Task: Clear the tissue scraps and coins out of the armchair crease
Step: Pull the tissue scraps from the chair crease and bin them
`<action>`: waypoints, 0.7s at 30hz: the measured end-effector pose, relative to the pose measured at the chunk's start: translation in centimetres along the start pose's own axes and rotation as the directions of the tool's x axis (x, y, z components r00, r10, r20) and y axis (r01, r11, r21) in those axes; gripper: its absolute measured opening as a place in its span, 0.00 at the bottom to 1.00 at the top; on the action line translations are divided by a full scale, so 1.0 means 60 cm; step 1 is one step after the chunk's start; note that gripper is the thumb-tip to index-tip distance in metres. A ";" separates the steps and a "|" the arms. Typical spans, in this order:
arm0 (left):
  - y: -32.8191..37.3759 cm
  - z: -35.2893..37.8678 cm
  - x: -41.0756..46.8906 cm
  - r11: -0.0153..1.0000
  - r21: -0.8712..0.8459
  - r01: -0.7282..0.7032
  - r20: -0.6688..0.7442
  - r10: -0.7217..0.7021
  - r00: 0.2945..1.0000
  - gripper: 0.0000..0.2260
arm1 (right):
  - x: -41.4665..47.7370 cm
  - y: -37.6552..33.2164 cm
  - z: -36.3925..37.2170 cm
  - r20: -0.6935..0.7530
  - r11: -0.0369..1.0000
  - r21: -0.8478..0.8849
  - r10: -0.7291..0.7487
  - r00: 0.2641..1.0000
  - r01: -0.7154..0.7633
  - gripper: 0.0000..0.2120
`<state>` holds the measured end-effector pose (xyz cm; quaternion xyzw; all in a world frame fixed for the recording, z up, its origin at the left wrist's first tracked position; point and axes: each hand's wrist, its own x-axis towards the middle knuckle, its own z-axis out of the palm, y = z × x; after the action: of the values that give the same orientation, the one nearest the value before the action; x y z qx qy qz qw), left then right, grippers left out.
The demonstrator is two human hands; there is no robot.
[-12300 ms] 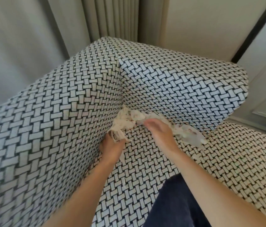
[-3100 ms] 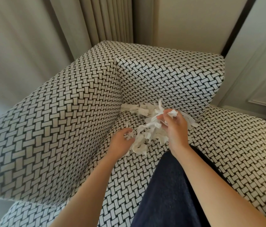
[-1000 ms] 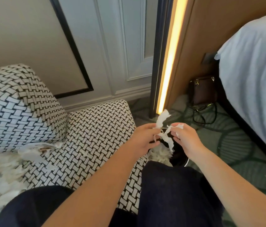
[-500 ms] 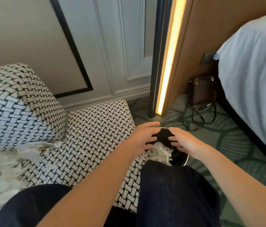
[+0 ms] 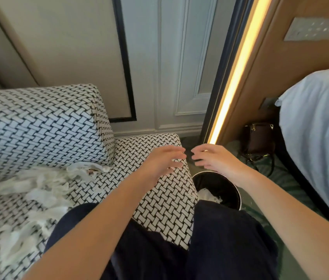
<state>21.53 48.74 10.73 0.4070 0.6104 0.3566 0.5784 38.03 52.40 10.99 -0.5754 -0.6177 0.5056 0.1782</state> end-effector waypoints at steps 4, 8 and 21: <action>0.004 -0.097 -0.067 0.985 0.133 -0.111 -0.073 0.121 0.990 0.08 | -0.024 -0.081 0.072 0.085 0.990 -0.078 -0.107 0.991 0.114 0.08; -0.012 -0.192 -0.134 0.972 0.176 -0.158 -0.157 0.187 0.970 0.06 | -0.038 -0.138 0.162 0.165 0.975 -0.110 -0.173 0.971 0.192 0.07; -0.212 -0.415 -0.308 0.997 -0.078 -0.022 -0.643 -0.033 0.765 0.06 | -0.044 -0.215 0.479 0.503 0.853 -0.226 -0.311 0.807 0.470 0.12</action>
<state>-4.36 27.53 8.80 0.2345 0.7579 0.4973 0.3511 8.84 40.26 10.44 -0.3230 -0.8258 0.4613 0.0308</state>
